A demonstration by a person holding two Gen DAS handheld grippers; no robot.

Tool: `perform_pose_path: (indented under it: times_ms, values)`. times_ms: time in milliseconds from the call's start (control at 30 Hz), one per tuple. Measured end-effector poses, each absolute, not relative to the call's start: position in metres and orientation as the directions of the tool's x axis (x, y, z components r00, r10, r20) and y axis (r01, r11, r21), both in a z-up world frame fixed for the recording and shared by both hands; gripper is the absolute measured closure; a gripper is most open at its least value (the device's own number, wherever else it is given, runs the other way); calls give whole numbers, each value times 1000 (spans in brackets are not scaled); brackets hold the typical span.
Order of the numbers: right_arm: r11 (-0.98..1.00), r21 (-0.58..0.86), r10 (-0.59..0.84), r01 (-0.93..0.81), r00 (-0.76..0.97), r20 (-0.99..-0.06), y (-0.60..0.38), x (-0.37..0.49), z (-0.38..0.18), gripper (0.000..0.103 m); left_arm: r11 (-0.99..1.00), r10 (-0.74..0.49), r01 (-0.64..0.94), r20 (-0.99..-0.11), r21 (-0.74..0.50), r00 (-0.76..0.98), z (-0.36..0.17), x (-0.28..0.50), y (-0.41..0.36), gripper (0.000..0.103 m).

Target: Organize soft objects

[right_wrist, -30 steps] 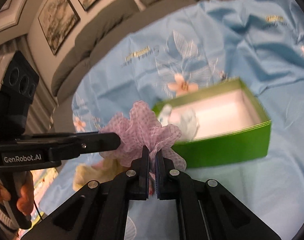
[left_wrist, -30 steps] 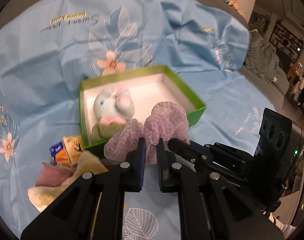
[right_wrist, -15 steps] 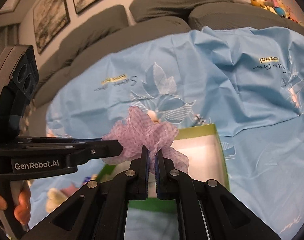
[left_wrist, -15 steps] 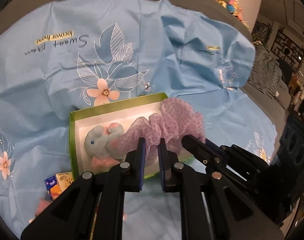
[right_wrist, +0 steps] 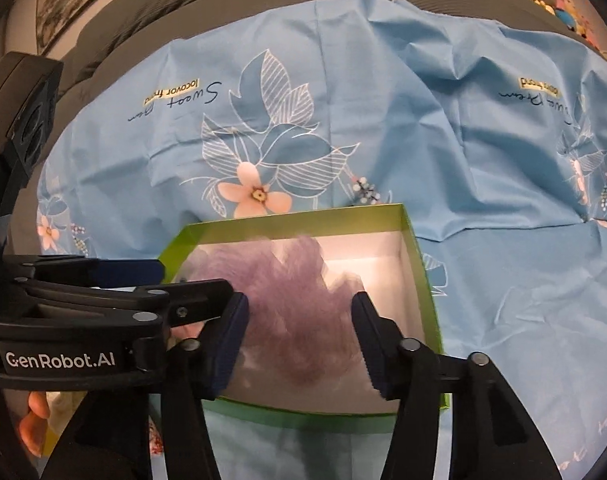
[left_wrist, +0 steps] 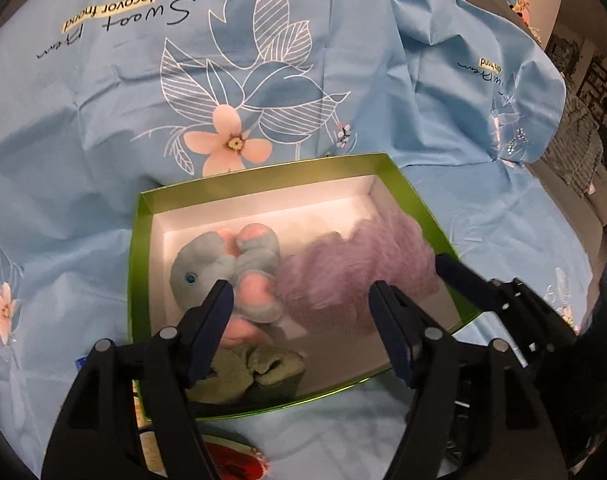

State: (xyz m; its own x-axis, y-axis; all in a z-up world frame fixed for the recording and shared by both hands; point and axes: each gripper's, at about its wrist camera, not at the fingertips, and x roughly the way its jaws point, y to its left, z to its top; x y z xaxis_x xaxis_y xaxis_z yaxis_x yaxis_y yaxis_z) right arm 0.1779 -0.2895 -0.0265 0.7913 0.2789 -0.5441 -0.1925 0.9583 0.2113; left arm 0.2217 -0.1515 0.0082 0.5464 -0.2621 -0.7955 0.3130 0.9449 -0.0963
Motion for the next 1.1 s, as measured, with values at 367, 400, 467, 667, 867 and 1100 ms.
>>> perform_pose_path:
  times_ms: [367, 400, 467, 667, 867, 1100]
  values:
    - [973, 180, 221, -141, 784, -580, -296, 152, -12, 21, 957, -187, 291, -769, -2, 611, 24, 195, -141, 11]
    - [975, 177, 214, -134, 781, -587, -296, 149, -11, 19, 958, -186, 287, -767, -2, 615, 25, 193, -140, 7]
    - [978, 170, 201, -123, 777, -597, -297, 145, -10, 18, 962, -174, 275, -758, 6, 628, 28, 187, -137, 2]
    - [980, 156, 193, -123, 766, -613, -292, 125, -7, 18, 964, -172, 267, -753, 6, 635, 34, 168, -131, 2]
    - [969, 182, 246, -169, 754, -609, -281, 94, -5, 16, 962, -215, 269, -752, -51, 624, 42, 140, -110, 1]
    - [944, 229, 328, -237, 740, -587, -263, 57, -2, 10, 963, -246, 246, -740, -113, 625, 57, 103, -60, 1]
